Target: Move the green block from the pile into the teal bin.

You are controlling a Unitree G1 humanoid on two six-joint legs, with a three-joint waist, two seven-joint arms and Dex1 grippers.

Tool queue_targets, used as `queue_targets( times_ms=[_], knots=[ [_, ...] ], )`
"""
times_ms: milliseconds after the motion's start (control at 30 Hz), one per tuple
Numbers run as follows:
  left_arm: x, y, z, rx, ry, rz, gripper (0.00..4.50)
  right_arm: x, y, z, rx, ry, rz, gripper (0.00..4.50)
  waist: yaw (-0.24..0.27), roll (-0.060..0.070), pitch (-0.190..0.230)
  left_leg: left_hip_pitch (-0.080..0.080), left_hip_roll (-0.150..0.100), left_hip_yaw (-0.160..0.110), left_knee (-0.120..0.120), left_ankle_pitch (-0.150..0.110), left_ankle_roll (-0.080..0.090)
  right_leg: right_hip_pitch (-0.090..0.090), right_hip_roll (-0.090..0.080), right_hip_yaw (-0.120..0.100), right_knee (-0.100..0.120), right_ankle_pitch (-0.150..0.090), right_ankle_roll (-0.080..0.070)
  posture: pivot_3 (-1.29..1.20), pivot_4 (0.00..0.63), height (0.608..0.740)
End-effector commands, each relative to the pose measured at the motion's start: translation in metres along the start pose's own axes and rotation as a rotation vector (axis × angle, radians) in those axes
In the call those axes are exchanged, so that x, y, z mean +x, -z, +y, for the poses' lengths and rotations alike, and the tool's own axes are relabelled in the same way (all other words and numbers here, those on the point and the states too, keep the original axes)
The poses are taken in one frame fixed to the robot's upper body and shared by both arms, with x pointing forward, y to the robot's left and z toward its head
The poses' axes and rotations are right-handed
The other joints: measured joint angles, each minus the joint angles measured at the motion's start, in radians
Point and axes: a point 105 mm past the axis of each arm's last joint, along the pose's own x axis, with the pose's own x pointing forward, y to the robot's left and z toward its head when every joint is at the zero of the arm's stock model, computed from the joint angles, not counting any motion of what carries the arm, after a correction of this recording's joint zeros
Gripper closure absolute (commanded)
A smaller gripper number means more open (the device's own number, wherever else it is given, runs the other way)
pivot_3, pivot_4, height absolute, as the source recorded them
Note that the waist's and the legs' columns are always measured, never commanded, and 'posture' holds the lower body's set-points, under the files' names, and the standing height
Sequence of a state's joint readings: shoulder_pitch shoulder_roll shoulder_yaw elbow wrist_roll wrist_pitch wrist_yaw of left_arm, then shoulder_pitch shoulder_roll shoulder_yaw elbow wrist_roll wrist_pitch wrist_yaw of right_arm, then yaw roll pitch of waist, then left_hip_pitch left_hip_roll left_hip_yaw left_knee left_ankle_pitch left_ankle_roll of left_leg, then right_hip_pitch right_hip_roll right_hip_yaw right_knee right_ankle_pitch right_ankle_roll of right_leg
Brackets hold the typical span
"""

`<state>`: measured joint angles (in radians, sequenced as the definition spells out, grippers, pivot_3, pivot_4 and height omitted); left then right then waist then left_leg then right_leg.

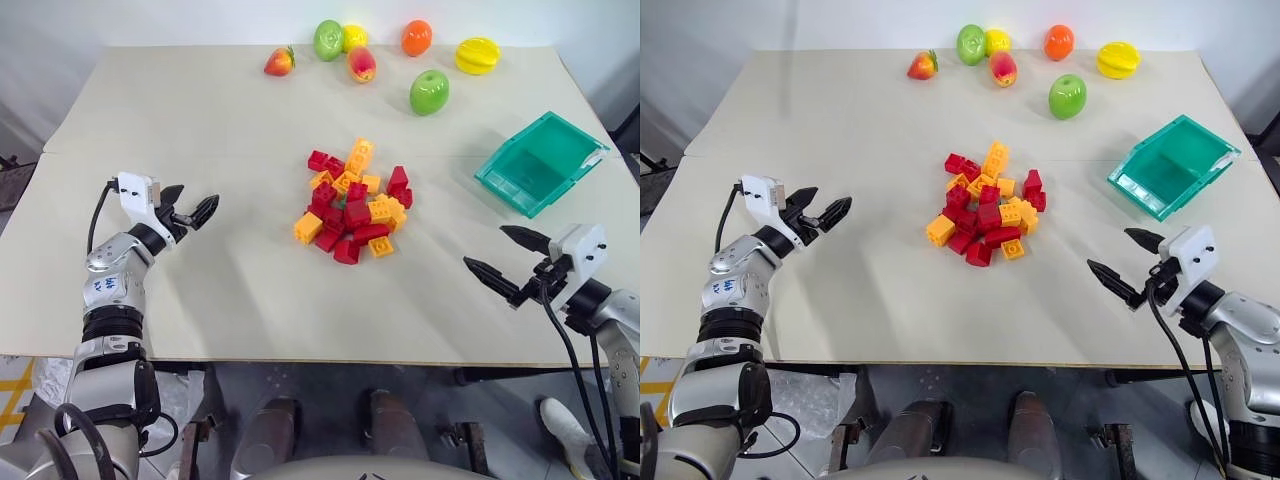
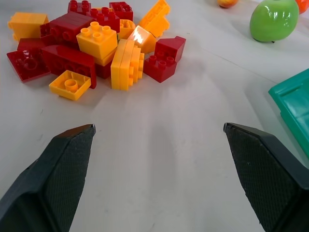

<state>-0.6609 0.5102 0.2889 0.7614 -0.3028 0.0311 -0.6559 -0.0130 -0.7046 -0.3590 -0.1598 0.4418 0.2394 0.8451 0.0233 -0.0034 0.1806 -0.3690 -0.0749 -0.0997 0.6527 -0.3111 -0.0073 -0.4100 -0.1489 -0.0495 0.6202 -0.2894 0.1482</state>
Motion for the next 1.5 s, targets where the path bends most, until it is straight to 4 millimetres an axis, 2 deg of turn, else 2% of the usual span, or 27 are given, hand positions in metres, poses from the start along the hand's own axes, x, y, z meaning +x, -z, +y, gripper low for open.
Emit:
queue_targets(
  times_ms=[33,200,367,433,567,633,733,833,933,1100,1300,1400,1500],
  knots=[
    [-0.001,-0.013,-0.002,0.029,0.029,-0.044,0.00,0.000,-0.010,-0.001,-0.032,-0.009,-0.019,0.04,0.000,0.000,0.000,0.000,0.000,0.000,0.000,0.000,0.000,0.000,0.000,0.000,0.000,0.000,0.000,0.00,0.150,0.740],
    [-0.002,-0.013,-0.011,-0.010,0.092,-0.034,0.00,0.000,-0.010,-0.002,-0.007,-0.011,-0.006,0.04,0.000,0.000,0.000,0.000,0.000,0.000,0.000,0.000,0.000,0.000,0.000,0.000,0.000,0.000,0.000,0.00,0.150,0.740],
    [-0.003,-0.018,-0.017,0.048,0.131,-0.008,0.00,0.006,-0.010,0.001,-0.057,0.005,0.060,0.04,-0.001,0.000,0.000,0.000,0.000,0.000,0.000,0.000,0.000,0.000,0.000,0.000,0.000,0.000,0.000,0.00,0.150,0.740],
    [-0.005,-0.026,-0.024,0.074,0.186,-0.039,0.00,0.016,-0.024,0.009,-0.066,-0.010,0.038,0.04,-0.003,0.000,0.000,0.000,0.000,0.000,0.000,0.000,0.000,-0.001,0.000,0.001,0.001,0.000,0.000,0.00,0.150,0.740],
    [-0.007,-0.031,-0.032,0.118,0.263,-0.052,0.00,0.037,-0.039,0.047,0.264,-0.225,0.074,0.90,-0.007,0.000,0.000,0.000,0.002,0.000,0.001,0.000,0.000,-0.001,0.000,0.001,-0.001,0.000,-0.001,0.00,0.150,0.740],
    [-0.008,-0.034,-0.036,0.111,0.301,-0.066,0.00,0.050,-0.052,0.054,0.251,-0.214,0.028,1.55,-0.008,-0.001,0.000,0.000,0.004,0.000,0.002,0.000,0.000,-0.001,0.000,0.001,-0.001,0.001,-0.001,0.00,0.150,0.740],
    [-0.018,-0.045,-0.061,0.003,0.539,-0.191,0.00,0.073,-0.066,0.077,0.202,-0.250,-0.009,2.51,-0.004,-0.001,0.000,-0.001,0.003,0.000,0.002,0.000,0.000,-0.002,0.000,0.001,0.000,0.001,-0.001,0.00,0.150,0.740],
    [-0.024,-0.039,-0.067,-0.003,0.613,-0.156,0.00,0.092,-0.075,0.091,0.210,-0.256,-0.027,3.50,-0.005,-0.001,0.000,-0.003,0.003,-0.001,0.002,0.000,0.000,-0.002,0.000,0.001,0.000,0.001,-0.001,0.00,0.150,0.740],
    [-0.036,-0.043,-0.075,0.024,0.713,-0.200,0.00,0.113,-0.081,0.102,0.225,-0.251,-0.039,4.48,-0.011,-0.001,0.000,-0.003,0.002,-0.001,0.002,0.000,0.000,-0.003,0.000,0.001,0.000,0.001,-0.001,0.00,0.150,0.740],
    [-0.058,-0.033,-0.082,0.136,0.841,-0.140,0.00,0.163,-0.082,0.124,0.218,-0.210,-0.048,4.48,-0.035,-0.001,-0.001,-0.002,0.002,0.000,0.001,0.000,0.000,-0.004,0.000,0.002,0.002,0.001,-0.001,0.00,0.150,0.740],
    [-0.061,-0.026,-0.078,0.250,0.823,-0.115,0.00,0.208,-0.076,0.133,0.173,-0.158,-0.039,4.48,-0.051,-0.001,-0.001,-0.002,0.002,0.000,0.001,0.000,0.000,-0.005,0.001,0.002,0.002,0.001,-0.001,0.00,0.150,0.740],
    [-0.059,-0.029,-0.076,0.308,0.790,-0.145,0.00,0.232,-0.071,0.123,0.145,-0.054,-0.020,4.48,-0.055,-0.001,-0.001,-0.002,0.002,0.000,0.001,0.000,0.000,-0.005,0.001,0.002,0.003,0.001,-0.001,0.00,0.150,0.740],
    [-0.058,-0.029,-0.075,0.328,0.778,-0.147,0.00,0.243,-0.061,0.107,0.122,0.034,0.006,4.48,-0.058,-0.001,-0.001,-0.001,0.002,0.000,0.000,0.000,-0.001,-0.005,0.001,0.003,0.003,0.001,-0.001,0.00,0.150,0.740]
  ],
)
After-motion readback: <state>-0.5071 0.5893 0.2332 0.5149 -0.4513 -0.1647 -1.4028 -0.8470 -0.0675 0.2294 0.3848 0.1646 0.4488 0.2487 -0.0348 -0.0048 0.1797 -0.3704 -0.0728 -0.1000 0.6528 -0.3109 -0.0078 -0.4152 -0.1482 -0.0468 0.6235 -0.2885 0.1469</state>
